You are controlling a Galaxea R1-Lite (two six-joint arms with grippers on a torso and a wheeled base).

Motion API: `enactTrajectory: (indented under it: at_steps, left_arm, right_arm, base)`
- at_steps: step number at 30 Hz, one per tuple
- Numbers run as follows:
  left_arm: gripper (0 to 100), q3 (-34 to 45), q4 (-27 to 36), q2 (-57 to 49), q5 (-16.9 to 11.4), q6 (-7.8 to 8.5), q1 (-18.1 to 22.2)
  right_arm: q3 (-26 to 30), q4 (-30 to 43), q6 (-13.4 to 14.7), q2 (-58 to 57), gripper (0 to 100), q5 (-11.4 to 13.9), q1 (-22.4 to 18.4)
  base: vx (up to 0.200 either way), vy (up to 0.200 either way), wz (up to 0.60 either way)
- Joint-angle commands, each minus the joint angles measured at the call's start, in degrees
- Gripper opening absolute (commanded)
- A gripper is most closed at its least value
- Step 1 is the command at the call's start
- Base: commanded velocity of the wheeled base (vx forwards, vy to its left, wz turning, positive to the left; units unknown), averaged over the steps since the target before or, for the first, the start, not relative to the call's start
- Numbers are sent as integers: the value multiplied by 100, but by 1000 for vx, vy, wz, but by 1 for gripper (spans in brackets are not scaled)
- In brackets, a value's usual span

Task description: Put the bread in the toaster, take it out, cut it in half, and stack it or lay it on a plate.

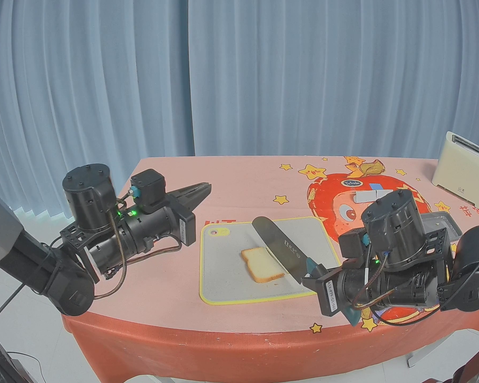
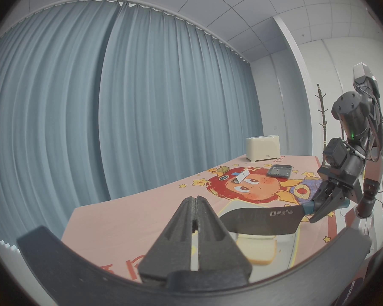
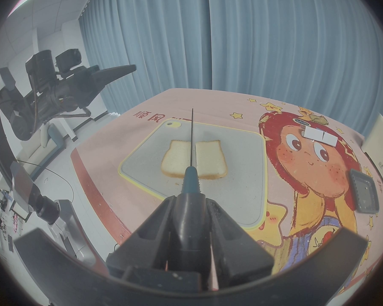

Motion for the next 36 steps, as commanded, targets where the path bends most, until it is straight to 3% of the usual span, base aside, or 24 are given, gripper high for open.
enactTrajectory:
  at_steps: [1, 13, 18, 23, 28, 36]
  left_arm:
    - [0, 350, -18, -458, 3, -1, 289]
    - [0, 1062, -255, -1275, 12, -10, 623]
    - [0, 1571, -308, -1785, 3, 43, 966]
    - [0, 2108, -835, -2093, 91, 25, 1098]
    - [0, 2723, -1477, -2286, 153, 8, 1581]
    - [0, 3224, -1582, -2726, 135, 34, 2003]
  right_arm:
    - [-21, -1, 1, 11, 0, 19, -15]
    - [-39, -1, 1, -7, 0, 36, -77]
    - [-48, -1, 1, -16, 0, 36, -138]
    - [-13, -1, -7, 37, 0, 36, -129]
    - [-13, -1, 1, 169, 0, 36, -121]
    - [5, -1, 1, 187, 0, 19, -68]
  base:
    - [0, 0, 0]
    - [0, 0, 0]
    - [0, 0, 0]
    - [0, 0, 0]
    - [0, 0, 0]
    - [0, 0, 0]
